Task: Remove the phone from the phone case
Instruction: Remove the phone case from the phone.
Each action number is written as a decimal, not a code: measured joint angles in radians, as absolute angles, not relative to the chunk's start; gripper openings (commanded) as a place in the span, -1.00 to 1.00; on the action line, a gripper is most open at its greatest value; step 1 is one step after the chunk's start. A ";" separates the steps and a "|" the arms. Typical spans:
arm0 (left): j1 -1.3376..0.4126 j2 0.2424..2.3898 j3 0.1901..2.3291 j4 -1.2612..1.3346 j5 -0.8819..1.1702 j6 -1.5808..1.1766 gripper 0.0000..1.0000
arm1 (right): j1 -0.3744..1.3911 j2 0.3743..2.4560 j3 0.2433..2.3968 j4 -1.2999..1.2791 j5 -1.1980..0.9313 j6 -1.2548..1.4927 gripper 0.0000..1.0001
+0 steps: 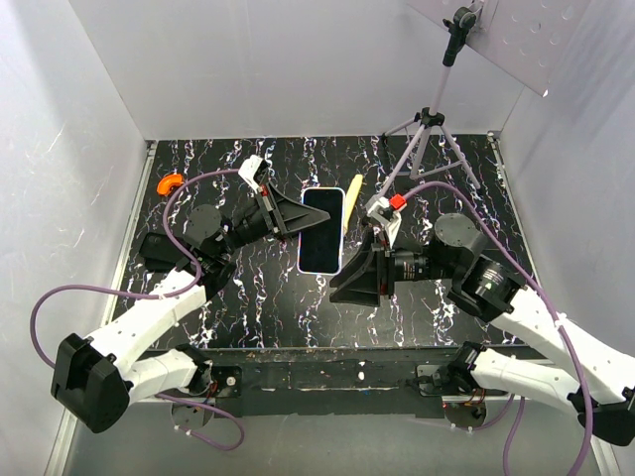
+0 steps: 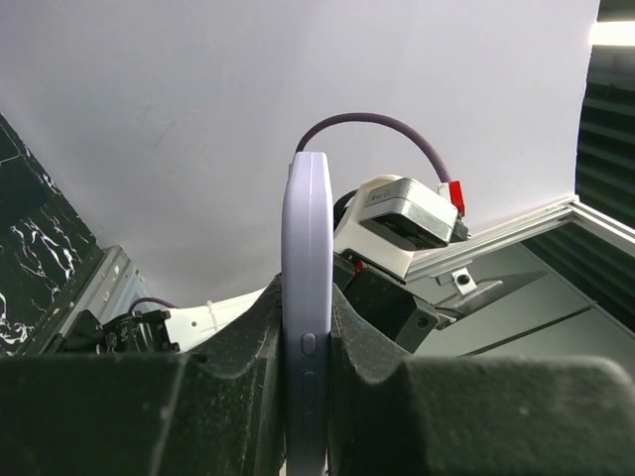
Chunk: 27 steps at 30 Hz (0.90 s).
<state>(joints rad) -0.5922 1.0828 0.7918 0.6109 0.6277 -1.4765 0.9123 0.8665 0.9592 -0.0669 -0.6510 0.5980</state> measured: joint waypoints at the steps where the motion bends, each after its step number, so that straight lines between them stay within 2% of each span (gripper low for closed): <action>1: -0.592 1.082 0.792 0.613 0.627 -1.480 -1.00 | 0.909 0.872 0.959 -0.062 -0.657 0.598 0.10; 6: -0.592 1.077 0.792 0.620 0.626 -1.496 -1.00 | 0.884 0.887 0.959 -0.050 -0.657 0.601 0.12; 12: -0.592 1.069 0.792 0.641 0.627 -1.507 -1.00 | 0.864 0.910 0.960 -0.023 -0.657 0.624 -0.02; 18: -0.590 1.071 0.792 0.657 0.625 -1.519 -1.00 | 0.864 0.953 0.971 0.031 -0.691 0.642 -0.42; 19: -0.590 1.073 0.792 0.663 0.625 -1.525 -1.00 | 0.864 0.954 0.972 0.038 -0.699 0.643 -0.53; 21: -0.590 1.080 0.791 0.683 0.626 -1.547 -1.00 | 0.864 0.955 0.973 0.056 -0.715 0.641 -0.91; 22: -0.590 1.085 0.791 0.704 0.629 -1.556 -1.00 | 0.864 0.956 0.973 0.057 -0.723 0.643 -0.97; 27: -0.588 1.119 0.773 0.849 0.662 -1.628 -1.00 | 0.864 0.971 0.989 0.051 -0.772 0.572 -0.97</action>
<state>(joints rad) -0.5880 1.1191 0.7727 0.8490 0.6617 -1.6283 0.8642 0.9707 0.9890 0.0505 -0.7723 0.5716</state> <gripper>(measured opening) 0.153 0.145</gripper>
